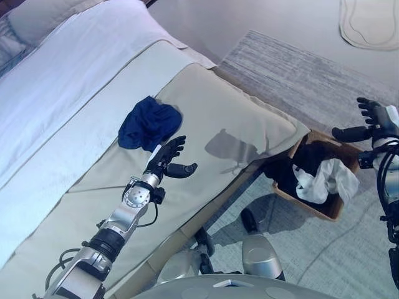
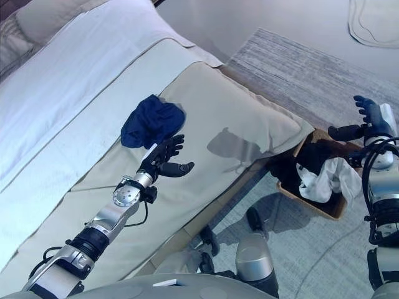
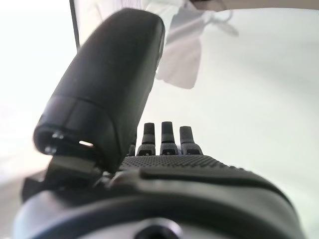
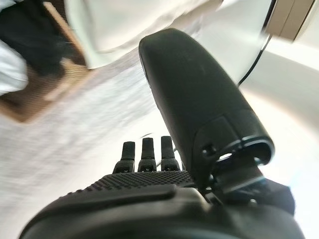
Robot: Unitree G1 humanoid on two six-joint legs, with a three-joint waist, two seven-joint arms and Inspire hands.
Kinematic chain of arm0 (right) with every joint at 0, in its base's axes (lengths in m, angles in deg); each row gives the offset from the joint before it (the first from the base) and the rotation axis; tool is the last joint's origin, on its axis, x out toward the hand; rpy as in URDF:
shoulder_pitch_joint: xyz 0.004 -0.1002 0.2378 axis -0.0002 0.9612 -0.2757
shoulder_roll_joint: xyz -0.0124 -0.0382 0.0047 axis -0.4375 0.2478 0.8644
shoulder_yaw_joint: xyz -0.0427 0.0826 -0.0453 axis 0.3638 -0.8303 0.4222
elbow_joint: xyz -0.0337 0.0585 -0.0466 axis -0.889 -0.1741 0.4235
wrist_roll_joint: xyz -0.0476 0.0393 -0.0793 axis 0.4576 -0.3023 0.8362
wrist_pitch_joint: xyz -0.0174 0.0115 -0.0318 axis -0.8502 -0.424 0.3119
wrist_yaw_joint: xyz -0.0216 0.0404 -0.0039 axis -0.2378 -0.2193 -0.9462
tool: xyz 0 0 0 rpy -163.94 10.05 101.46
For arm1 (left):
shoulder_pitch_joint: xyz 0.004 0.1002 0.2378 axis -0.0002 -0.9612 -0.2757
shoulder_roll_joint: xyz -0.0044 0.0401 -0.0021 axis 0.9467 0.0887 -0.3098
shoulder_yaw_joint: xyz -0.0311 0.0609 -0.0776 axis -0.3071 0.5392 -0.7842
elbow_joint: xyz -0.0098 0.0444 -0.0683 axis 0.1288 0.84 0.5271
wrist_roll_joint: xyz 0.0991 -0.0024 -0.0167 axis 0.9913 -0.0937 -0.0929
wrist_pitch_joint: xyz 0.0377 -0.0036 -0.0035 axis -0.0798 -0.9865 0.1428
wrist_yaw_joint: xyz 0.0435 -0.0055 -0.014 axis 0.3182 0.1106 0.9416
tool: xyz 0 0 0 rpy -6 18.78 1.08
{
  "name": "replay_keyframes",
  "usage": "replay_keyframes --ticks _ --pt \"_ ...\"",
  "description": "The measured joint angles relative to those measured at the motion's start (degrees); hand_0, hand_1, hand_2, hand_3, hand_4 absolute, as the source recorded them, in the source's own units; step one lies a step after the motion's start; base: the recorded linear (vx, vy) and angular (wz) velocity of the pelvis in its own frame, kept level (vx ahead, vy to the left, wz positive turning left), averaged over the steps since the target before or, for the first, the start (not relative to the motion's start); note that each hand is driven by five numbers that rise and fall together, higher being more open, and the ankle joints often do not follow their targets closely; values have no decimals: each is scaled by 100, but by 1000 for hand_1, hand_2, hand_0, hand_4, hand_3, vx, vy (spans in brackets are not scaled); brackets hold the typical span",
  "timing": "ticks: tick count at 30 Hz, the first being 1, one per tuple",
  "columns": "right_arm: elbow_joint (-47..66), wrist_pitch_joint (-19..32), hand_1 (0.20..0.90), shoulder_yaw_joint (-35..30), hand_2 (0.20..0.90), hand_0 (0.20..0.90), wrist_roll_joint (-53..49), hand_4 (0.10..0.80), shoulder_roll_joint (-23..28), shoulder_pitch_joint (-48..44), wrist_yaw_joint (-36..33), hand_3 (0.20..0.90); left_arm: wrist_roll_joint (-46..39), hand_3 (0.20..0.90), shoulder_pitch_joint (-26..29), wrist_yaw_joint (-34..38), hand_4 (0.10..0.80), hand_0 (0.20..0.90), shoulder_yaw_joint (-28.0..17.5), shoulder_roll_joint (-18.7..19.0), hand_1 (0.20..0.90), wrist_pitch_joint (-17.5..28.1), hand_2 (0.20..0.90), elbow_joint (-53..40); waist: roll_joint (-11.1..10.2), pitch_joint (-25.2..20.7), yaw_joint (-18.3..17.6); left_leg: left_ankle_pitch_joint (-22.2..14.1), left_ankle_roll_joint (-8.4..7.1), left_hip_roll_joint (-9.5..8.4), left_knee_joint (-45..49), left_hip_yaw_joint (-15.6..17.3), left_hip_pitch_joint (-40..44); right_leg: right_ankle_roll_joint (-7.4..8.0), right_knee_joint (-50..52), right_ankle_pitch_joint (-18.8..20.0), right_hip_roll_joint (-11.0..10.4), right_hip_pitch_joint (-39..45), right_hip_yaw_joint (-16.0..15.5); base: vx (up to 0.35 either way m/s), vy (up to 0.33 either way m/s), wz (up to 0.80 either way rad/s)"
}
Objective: Pick up the clothes from the bed and place them into the basket
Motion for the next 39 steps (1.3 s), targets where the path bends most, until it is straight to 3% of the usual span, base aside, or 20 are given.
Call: replay_keyframes --ticks 9,17,25,28,30,32,34,36,39 --pt "-27 -138 900 1168 900 900 227 800 -261 -1434 -156 900 -6 900 -404 13 800 900 -108 3 900 7 900 75 -141 -192 826 159 -17 -24 2 -788 -104 -98 -16 -67 18 283 -735 76 -32 45" --pt "-386 -261 900 1735 900 900 266 800 -508 -2430 -198 900 143 900 -543 -56 800 900 -298 149 900 14 900 60 -220 -293 1606 277 -14 -154 3 -1412 -257 -129 -15 -191 -6 472 -1393 98 38 44" --pt "-1174 -373 900 1979 900 900 252 800 -739 -2939 -474 900 125 900 -707 -42 800 900 -296 234 900 121 900 76 -224 -297 2084 484 -56 -306 16 -1854 -809 -62 195 -323 -113 53 -1848 -14 63 32" --pt "-1693 -392 900 2091 900 900 247 800 -742 -3069 -684 900 123 900 -730 -64 800 900 -239 269 900 404 900 77 -204 -190 2243 490 -66 -428 289 -1995 -1132 -42 947 -709 -306 -411 -1982 -35 28 27" --pt "-1827 -391 900 2136 900 900 168 800 -740 -3224 -830 900 117 900 -708 -60 800 900 -239 362 900 650 900 46 -199 131 2284 446 -125 -536 485 -2003 -1169 -41 1643 -1052 -512 -645 -2003 7 -14 19" --pt "-1792 -383 900 2135 900 900 157 800 -658 -3463 -1024 900 114 900 -647 -53 800 900 -249 578 900 868 900 -119 -233 529 2310 204 -199 -718 906 -2008 -1513 -65 2659 -1529 -839 -1224 -1979 -8 -21 25" --pt "-1783 -384 900 2132 900 900 158 800 -586 -3798 -1182 900 111 900 -550 21 800 900 -272 704 900 934 900 -272 -233 1015 2411 126 -142 -878 1317 -1966 -1852 -94 3384 -1763 -1075 -1666 -1896 -55 -12 17" --pt "-1737 -407 900 2130 900 900 157 800 -566 -3865 -1243 900 107 900 -491 53 800 900 -263 722 900 935 900 -381 -241 1051 2494 -122 -45 -978 1739 -1959 -2450 -157 3891 -1957 -1238 -2254 -1906 18 -40 24" --pt "-1717 -530 900 2260 900 900 168 800 -570 -3882 -1264 900 70 900 -607 97 800 900 -259 722 900 1001 900 -786 -241 1124 2692 -167 44 -1065 2425 -1870 -3226 -286 4466 -2085 -1348 -2940 -1887 -46 24 15"
